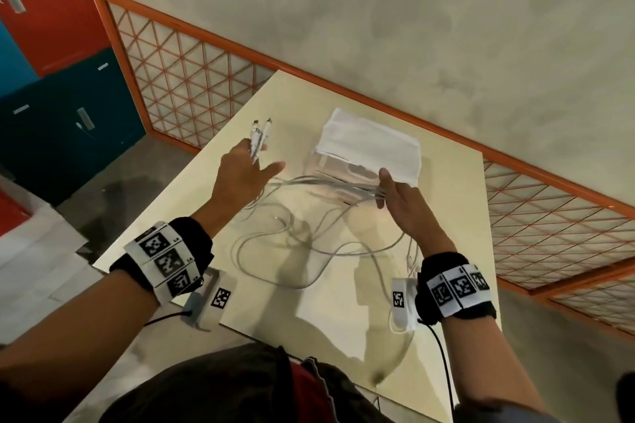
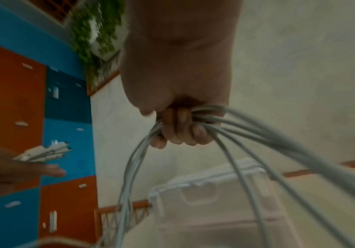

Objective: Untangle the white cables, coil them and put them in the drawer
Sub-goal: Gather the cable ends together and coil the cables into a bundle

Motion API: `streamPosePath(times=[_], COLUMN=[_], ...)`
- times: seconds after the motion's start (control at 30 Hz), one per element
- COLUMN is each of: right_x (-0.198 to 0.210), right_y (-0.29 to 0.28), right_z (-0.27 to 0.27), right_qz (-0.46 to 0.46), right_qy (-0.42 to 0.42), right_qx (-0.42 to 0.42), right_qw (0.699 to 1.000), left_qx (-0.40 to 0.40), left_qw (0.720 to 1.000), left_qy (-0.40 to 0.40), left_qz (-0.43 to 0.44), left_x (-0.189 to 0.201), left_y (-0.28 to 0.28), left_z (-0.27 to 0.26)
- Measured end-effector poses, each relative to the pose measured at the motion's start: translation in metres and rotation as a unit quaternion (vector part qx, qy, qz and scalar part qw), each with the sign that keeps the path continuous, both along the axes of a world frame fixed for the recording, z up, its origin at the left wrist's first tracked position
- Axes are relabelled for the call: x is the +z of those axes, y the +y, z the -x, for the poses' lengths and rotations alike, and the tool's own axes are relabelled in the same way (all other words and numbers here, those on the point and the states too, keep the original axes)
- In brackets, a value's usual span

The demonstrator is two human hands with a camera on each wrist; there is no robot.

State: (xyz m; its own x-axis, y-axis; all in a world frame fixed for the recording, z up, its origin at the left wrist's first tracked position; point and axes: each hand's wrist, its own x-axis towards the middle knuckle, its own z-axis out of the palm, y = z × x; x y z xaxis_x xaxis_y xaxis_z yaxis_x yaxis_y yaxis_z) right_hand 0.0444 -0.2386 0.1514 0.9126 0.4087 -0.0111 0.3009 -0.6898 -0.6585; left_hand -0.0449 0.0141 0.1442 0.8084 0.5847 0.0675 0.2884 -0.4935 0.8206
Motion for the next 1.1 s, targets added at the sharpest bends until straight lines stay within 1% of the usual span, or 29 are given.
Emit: streamPosePath(times=[0.03, 0.07, 0.13, 0.2, 0.27, 0.33, 0.4, 0.43, 0.53, 0.6, 0.67, 0.73, 0.77, 0.83, 0.9, 0.93, 0.97, 1.0, 1.1], right_x=[0.005, 0.012, 0.024, 0.036, 0.048, 0.056, 0.058, 0.056, 0.037, 0.015, -0.005, -0.017, -0.021, -0.031, -0.043, -0.049, -0.054, -0.058, -0.061], right_y=[0.004, 0.009, 0.022, 0.035, 0.043, 0.045, 0.042, 0.039, 0.026, 0.013, 0.003, -0.002, -0.003, -0.009, -0.023, -0.031, -0.038, -0.044, -0.051], right_z=[0.000, 0.002, 0.008, 0.014, 0.018, 0.018, 0.017, 0.017, 0.013, 0.010, 0.006, 0.004, 0.002, -0.002, -0.008, -0.010, -0.012, -0.014, -0.023], right_qz=[0.020, 0.033, 0.017, -0.014, -0.040, -0.052, -0.065, -0.077, -0.099, -0.103, -0.116, -0.109, -0.097, -0.058, -0.020, -0.013, -0.008, -0.001, 0.007], right_qy=[-0.022, -0.036, -0.045, -0.066, -0.071, -0.058, -0.047, -0.039, -0.009, 0.026, 0.060, 0.091, 0.111, 0.135, 0.133, 0.131, 0.123, 0.110, 0.048], right_qx=[0.015, 0.037, 0.081, 0.116, 0.126, 0.115, 0.104, 0.103, 0.119, 0.102, 0.072, 0.051, 0.043, 0.028, -0.004, -0.022, -0.039, -0.055, -0.106], right_qw=[0.999, 0.998, 0.996, 0.991, 0.989, 0.990, 0.991, 0.991, 0.988, 0.989, 0.989, 0.989, 0.988, 0.989, 0.991, 0.991, 0.992, 0.992, 0.993], left_qx=[-0.017, -0.052, -0.147, -0.205, -0.222, -0.254, -0.294, -0.299, -0.249, -0.226, -0.230, -0.234, -0.234, -0.208, -0.167, -0.153, -0.146, -0.144, -0.132], left_qw=[0.999, 0.996, 0.978, 0.960, 0.951, 0.935, 0.917, 0.915, 0.927, 0.932, 0.937, 0.940, 0.937, 0.927, 0.915, 0.912, 0.912, 0.917, 0.947], left_qy=[-0.037, -0.073, -0.123, -0.147, -0.109, -0.053, -0.021, -0.026, -0.095, -0.152, -0.186, -0.198, -0.208, -0.231, -0.249, -0.260, -0.273, -0.283, -0.272], left_qz=[0.009, 0.029, 0.087, 0.123, 0.183, 0.242, 0.268, 0.268, 0.263, 0.238, 0.185, 0.150, 0.154, 0.210, 0.270, 0.279, 0.270, 0.242, 0.111], left_x=[0.003, 0.006, 0.011, 0.014, 0.022, 0.023, 0.024, 0.023, 0.031, 0.037, 0.040, 0.039, 0.039, 0.042, 0.047, 0.049, 0.049, 0.048, 0.036], left_y=[-0.006, -0.014, -0.030, -0.044, -0.054, -0.057, -0.057, -0.057, -0.050, -0.039, -0.030, -0.027, -0.027, -0.026, -0.017, -0.011, -0.006, -0.003, 0.004], left_z=[0.000, 0.002, 0.001, -0.002, -0.002, -0.003, -0.002, -0.002, -0.004, -0.008, -0.011, -0.012, -0.012, -0.013, -0.015, -0.015, -0.017, -0.018, -0.022])
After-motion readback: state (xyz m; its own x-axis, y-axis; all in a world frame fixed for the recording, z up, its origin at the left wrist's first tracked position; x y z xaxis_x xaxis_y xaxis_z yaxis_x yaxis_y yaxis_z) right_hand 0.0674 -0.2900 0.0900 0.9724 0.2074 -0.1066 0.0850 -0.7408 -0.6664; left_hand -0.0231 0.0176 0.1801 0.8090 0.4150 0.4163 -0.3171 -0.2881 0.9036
